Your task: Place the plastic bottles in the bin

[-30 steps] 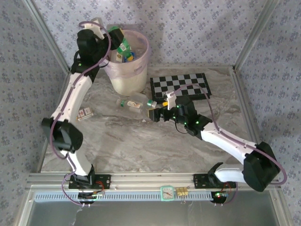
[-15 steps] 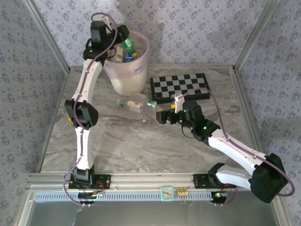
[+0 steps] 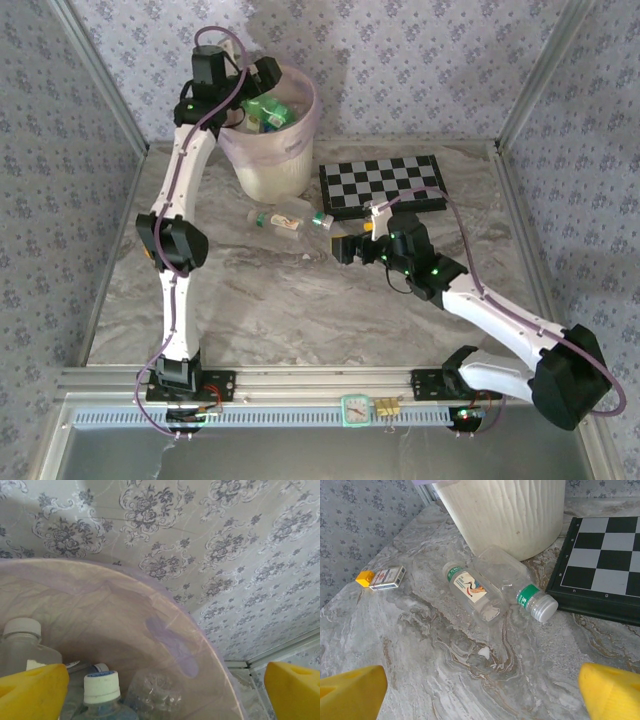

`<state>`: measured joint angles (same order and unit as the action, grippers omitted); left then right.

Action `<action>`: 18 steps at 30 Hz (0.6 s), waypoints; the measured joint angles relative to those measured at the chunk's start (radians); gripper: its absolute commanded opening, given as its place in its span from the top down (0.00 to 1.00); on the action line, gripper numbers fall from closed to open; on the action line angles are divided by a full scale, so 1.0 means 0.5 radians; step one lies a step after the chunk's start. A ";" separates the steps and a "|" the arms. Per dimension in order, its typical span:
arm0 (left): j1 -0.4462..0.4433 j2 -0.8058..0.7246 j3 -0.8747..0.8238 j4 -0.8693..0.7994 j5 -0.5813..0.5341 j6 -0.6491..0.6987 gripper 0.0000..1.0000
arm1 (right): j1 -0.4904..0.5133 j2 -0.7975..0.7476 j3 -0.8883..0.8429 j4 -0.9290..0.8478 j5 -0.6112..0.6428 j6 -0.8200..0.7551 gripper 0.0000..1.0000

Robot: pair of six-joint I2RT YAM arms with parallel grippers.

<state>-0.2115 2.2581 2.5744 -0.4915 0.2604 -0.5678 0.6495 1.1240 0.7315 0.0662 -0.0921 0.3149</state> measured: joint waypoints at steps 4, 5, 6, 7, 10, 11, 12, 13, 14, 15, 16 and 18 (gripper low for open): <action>-0.014 -0.306 -0.352 -0.004 -0.044 0.075 0.00 | -0.001 0.064 0.000 0.014 -0.001 -0.001 0.00; -0.022 -0.413 -0.491 0.025 -0.059 0.092 0.00 | -0.001 0.085 0.001 0.014 -0.001 -0.002 0.00; -0.027 -0.542 -0.664 0.072 -0.082 0.105 0.00 | -0.001 0.114 0.002 0.014 -0.002 -0.011 0.00; -0.030 -0.677 -0.849 0.132 -0.105 0.117 0.00 | -0.001 0.145 0.006 0.007 -0.002 -0.021 0.00; -0.039 -1.047 -1.373 0.345 -0.189 0.132 0.00 | -0.005 0.256 0.059 -0.043 -0.008 -0.065 0.00; -0.037 -1.149 -1.521 0.413 -0.216 0.134 0.00 | -0.007 0.291 0.086 -0.058 -0.011 -0.080 0.00; -0.033 -1.260 -1.677 0.473 -0.249 0.134 0.00 | -0.009 0.343 0.126 -0.076 -0.020 -0.097 0.00; -0.024 -1.350 -1.810 0.533 -0.273 0.134 0.00 | -0.014 0.396 0.168 -0.087 -0.031 -0.113 0.00; -0.018 -1.423 -1.917 0.578 -0.295 0.134 0.00 | -0.018 0.442 0.206 -0.097 -0.047 -0.125 0.00; -0.008 -1.494 -2.026 0.623 -0.314 0.132 0.00 | -0.021 0.502 0.254 -0.101 -0.063 -0.140 0.00; -0.006 -1.559 -2.129 0.661 -0.330 0.125 0.00 | -0.025 0.564 0.304 -0.107 -0.080 -0.155 0.00; 0.006 -1.666 -2.325 0.733 -0.349 0.105 0.00 | -0.027 0.686 0.401 -0.117 -0.120 -0.181 0.00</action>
<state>-0.2085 1.4250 1.4120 -0.1249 0.0860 -0.5152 0.6361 1.4670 0.9318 0.0074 -0.1520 0.2245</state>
